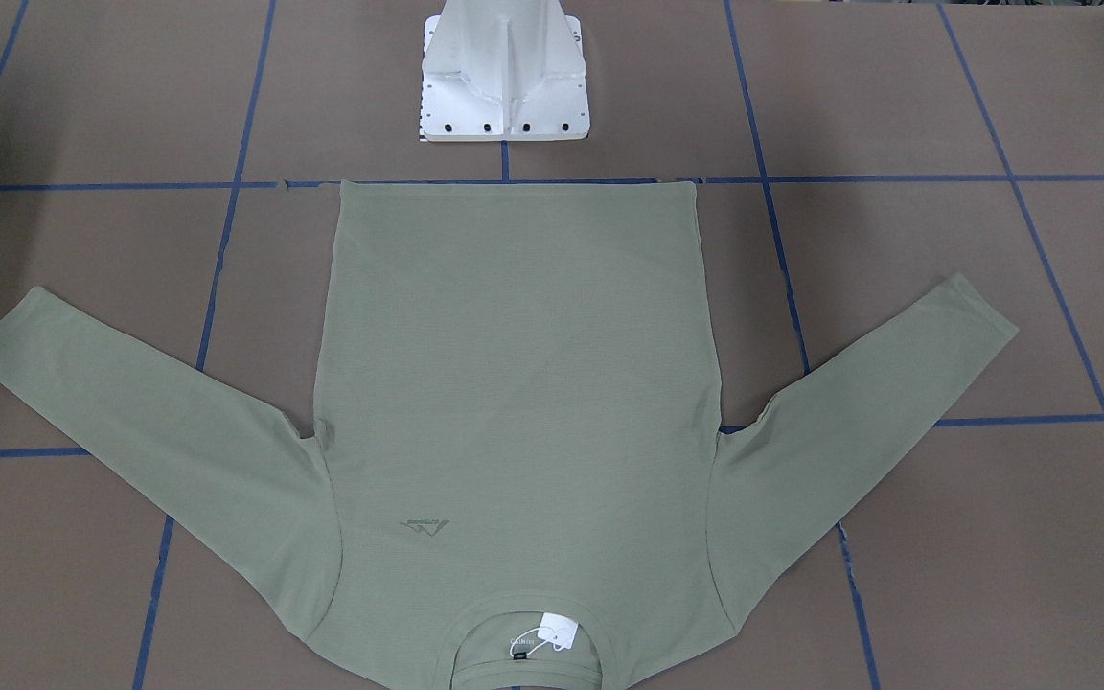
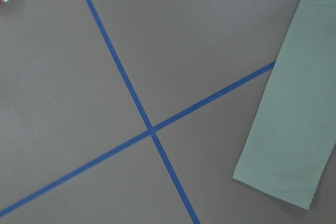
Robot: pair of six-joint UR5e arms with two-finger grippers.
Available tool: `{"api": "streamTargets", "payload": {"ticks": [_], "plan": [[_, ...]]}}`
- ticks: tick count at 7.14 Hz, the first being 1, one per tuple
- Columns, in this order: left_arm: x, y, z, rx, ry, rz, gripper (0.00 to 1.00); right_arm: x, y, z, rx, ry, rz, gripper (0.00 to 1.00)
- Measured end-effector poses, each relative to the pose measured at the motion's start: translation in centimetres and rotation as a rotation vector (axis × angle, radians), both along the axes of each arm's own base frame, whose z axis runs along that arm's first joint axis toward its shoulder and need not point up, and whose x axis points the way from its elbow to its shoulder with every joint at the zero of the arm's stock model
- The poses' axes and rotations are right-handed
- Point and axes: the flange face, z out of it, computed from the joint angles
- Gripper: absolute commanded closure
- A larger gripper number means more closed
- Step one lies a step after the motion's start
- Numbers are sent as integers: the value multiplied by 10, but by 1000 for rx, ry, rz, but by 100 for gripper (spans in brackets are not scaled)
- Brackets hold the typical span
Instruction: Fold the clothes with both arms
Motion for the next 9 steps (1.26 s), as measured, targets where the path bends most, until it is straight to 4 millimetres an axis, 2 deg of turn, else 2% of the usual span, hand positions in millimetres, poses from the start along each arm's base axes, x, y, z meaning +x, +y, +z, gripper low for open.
{"api": "streamTargets", "payload": {"ticks": [1, 2, 4, 5, 6, 7, 9], "plan": [[0, -10, -3, 6, 16, -18, 0, -12, -5, -5, -4, -41, 14, 0], [0, -14, -4, 14, 24, -26, 0, -38, -10, -7, -42, -79, 43, 1], [0, -15, -5, 21, 29, -29, 0, -112, -17, -2, -92, -106, 161, 10], [1, -14, -5, 21, 30, -28, 0, -147, -16, 14, -108, -116, 221, 19], [1, -12, -4, 20, 30, -27, 0, -171, -11, 32, -135, -144, 267, 23], [1, -11, -3, 20, 30, -26, 0, -186, -5, 47, -175, -173, 298, 24], [1, -10, -1, 18, 30, -25, 0, -202, 5, 81, -217, -179, 319, 25]]}}
